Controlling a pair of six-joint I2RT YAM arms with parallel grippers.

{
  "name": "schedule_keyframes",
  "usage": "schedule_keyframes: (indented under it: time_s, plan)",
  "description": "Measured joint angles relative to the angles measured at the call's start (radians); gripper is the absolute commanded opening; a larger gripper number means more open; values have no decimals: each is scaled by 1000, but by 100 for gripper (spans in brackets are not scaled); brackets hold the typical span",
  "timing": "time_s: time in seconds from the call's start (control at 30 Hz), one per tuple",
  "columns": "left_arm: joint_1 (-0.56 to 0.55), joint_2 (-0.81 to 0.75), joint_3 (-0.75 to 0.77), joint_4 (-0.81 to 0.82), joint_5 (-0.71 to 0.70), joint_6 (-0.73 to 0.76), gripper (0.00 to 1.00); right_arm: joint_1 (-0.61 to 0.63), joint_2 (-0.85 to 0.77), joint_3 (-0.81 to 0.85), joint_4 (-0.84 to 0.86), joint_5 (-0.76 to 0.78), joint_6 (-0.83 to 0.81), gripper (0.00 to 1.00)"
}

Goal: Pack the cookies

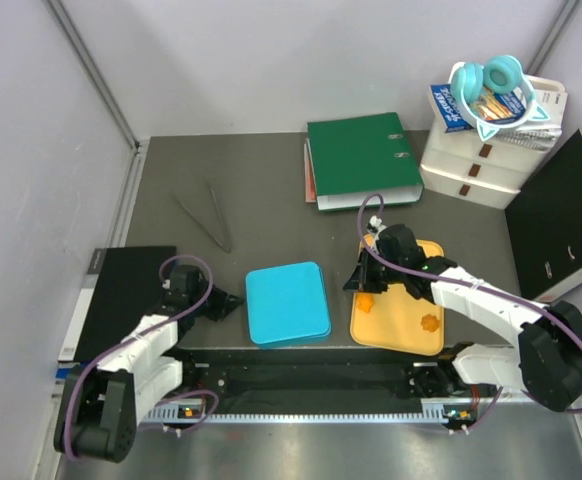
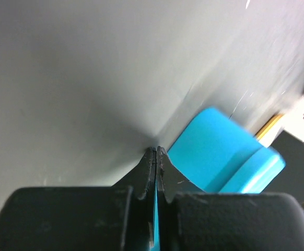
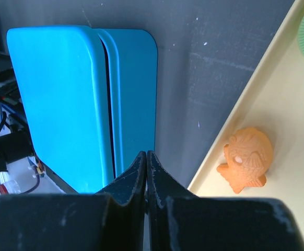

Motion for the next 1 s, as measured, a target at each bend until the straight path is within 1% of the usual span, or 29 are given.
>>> schedule_keyframes:
  time_s: [0.1, 0.27, 0.43, 0.63, 1.0]
  plan:
    - [64, 42, 0, 53, 35, 16, 0, 0, 0, 0, -2, 0, -5, 0]
    - [132, 147, 0, 176, 119, 29, 0, 0, 0, 0, -2, 2, -7, 0]
    - [142, 232, 2, 290, 200, 27, 0, -6, 0, 0, -2, 3, -14, 0]
    - [142, 273, 2, 419, 268, 20, 0, -16, 0, 0, -3, 4, -16, 0]
    - [146, 286, -25, 542, 300, -5, 0, -18, 16, 0, -4, 4, -23, 0]
